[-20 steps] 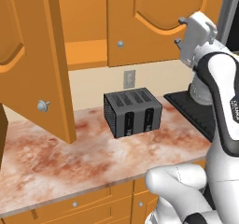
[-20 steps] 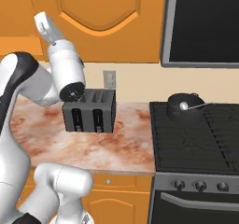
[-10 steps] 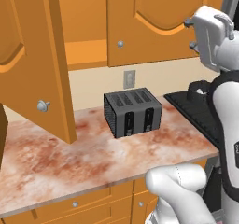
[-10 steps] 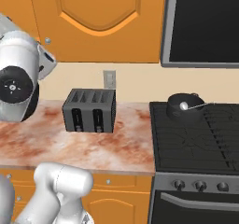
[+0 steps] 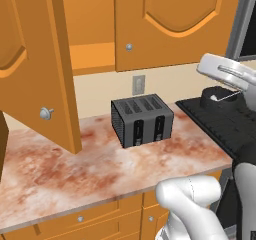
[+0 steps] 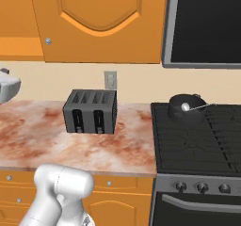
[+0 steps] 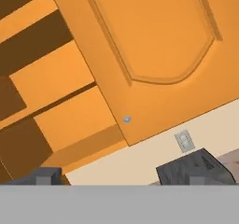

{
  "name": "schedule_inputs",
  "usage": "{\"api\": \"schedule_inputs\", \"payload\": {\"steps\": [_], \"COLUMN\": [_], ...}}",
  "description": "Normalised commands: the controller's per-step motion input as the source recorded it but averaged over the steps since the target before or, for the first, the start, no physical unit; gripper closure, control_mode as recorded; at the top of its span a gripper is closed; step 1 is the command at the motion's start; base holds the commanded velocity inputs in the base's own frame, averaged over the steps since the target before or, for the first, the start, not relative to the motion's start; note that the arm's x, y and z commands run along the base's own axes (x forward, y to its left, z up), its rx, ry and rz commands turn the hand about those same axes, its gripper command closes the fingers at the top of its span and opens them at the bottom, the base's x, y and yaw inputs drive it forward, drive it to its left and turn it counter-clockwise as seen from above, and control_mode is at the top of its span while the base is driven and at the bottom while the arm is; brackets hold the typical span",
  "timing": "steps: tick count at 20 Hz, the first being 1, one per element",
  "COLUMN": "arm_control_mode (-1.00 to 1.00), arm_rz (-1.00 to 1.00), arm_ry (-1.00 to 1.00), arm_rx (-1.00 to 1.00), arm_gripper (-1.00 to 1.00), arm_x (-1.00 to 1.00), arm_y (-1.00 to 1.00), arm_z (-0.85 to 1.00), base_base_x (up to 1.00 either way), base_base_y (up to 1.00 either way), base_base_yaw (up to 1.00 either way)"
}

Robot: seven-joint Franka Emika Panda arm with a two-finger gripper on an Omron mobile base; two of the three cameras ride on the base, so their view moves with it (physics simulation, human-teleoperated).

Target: Open the cabinet and move the ladle to the pot. Then close the cabinet.

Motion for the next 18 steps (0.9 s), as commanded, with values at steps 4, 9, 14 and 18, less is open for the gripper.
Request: {"api": "schedule_inputs", "payload": {"steps": [4,9,14,18], "arm_control_mode": [-1.00,-1.00,-1.00,-1.00], "arm_rz": [-0.26,-0.30,-0.28,-0.16], "arm_ry": [-0.04,-0.05,-0.01,0.00], "arm_rx": [-0.30,-0.23,-0.18,-0.14], "arm_gripper": [-1.00,-1.00,-1.00,-1.00], "arm_x": [-1.00,-1.00,-0.78,-0.11], "arm_y": [0.11,0.06,0.06,0.36], "arm_z": [-0.38,-0.36,-0.10,-0.25], "base_base_x": [0.00,0.00,0.00,0.00], "base_base_y": [0.00,0.00,0.00,0.00], "base_base_yaw": [0.00,0.00,0.00,0.00]}}
